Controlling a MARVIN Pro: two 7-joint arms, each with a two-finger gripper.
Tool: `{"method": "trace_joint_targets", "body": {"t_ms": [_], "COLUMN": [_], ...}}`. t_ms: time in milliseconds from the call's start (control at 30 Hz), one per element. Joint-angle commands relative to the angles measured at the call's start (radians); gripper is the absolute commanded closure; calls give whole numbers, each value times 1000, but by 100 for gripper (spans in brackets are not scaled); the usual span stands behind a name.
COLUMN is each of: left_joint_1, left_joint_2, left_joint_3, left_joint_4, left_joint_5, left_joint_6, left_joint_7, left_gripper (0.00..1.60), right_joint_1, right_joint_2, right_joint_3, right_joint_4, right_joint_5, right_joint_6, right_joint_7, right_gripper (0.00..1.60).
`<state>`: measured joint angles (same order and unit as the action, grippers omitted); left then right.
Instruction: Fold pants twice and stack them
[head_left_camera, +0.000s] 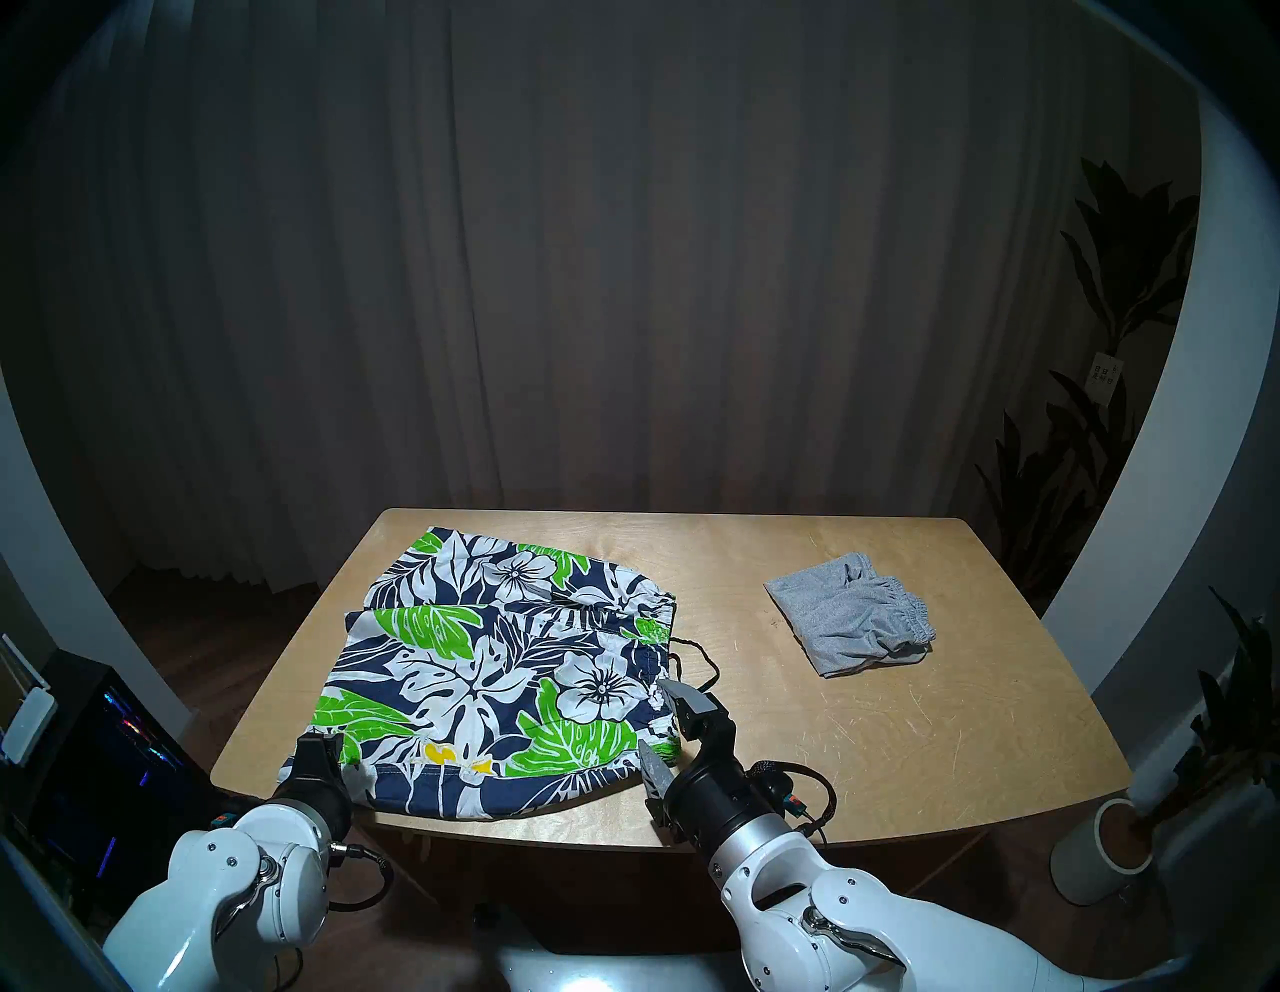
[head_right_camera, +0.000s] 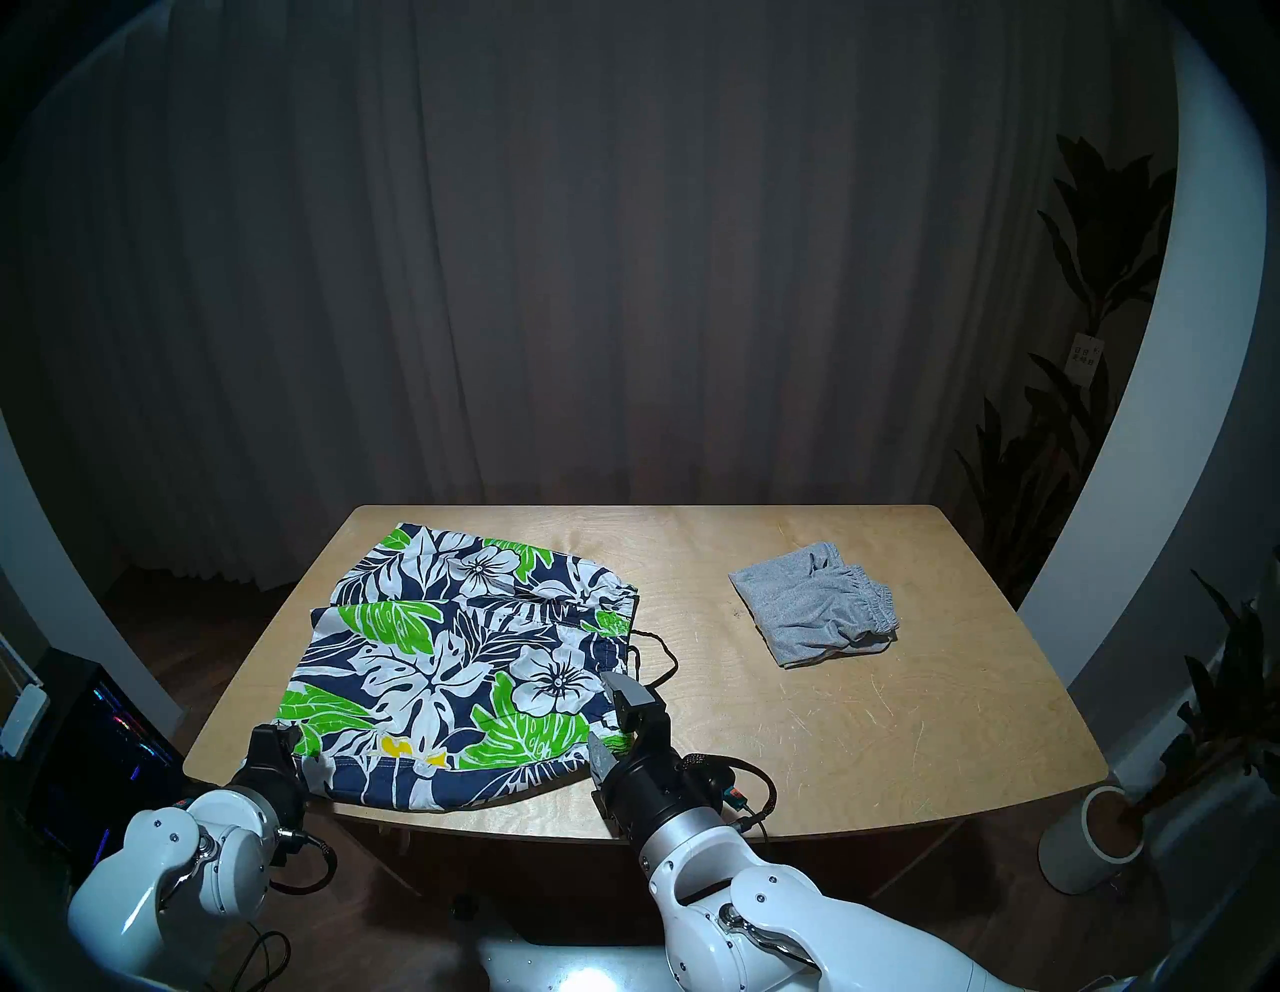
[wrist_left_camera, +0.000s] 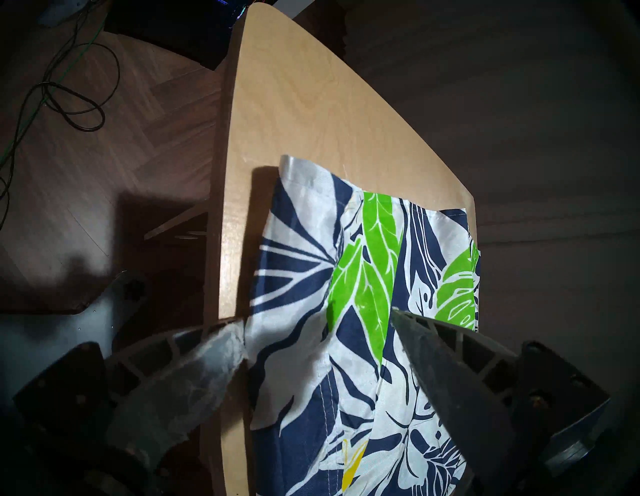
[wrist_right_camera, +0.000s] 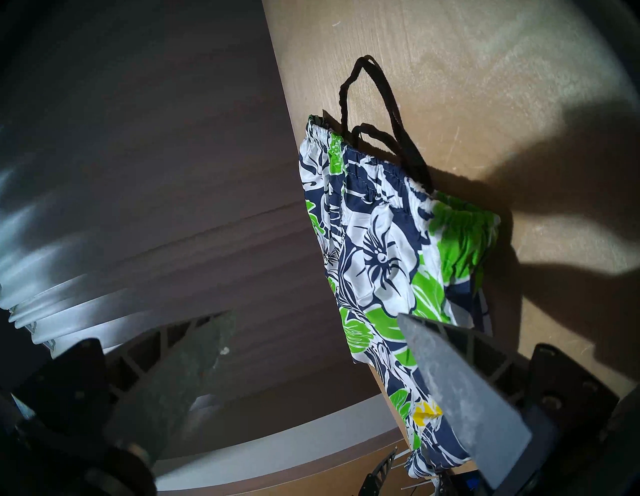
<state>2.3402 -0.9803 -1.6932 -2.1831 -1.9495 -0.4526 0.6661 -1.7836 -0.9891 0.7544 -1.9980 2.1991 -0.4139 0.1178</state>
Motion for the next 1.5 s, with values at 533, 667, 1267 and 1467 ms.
{"method": "trace_joint_targets", "body": {"t_ms": [533, 667, 1267, 1467], "left_joint_1": [-42, -48, -68, -68], "left_joint_2": [15, 21, 34, 34], "left_joint_3": [13, 12, 22, 24], "left_joint_4": [85, 90, 106, 104], "left_joint_5": [-46, -50, -67, -69], "left_joint_6": [72, 80, 97, 93], "left_joint_7": [-17, -18, -29, -26], "left_gripper": [0, 0, 0, 0], "right_joint_1": [84, 118, 169, 136], "right_joint_2": [21, 18, 47, 120], "right_joint_3": [-70, -101, -153, -138], "right_joint_4": [5, 15, -14, -80], "right_joint_5": [-25, -73, -168, -147], "right_joint_6": [-66, -66, -111, -104], "right_joint_7": [-45, -60, -99, -95], "right_gripper": [0, 0, 0, 0]}}
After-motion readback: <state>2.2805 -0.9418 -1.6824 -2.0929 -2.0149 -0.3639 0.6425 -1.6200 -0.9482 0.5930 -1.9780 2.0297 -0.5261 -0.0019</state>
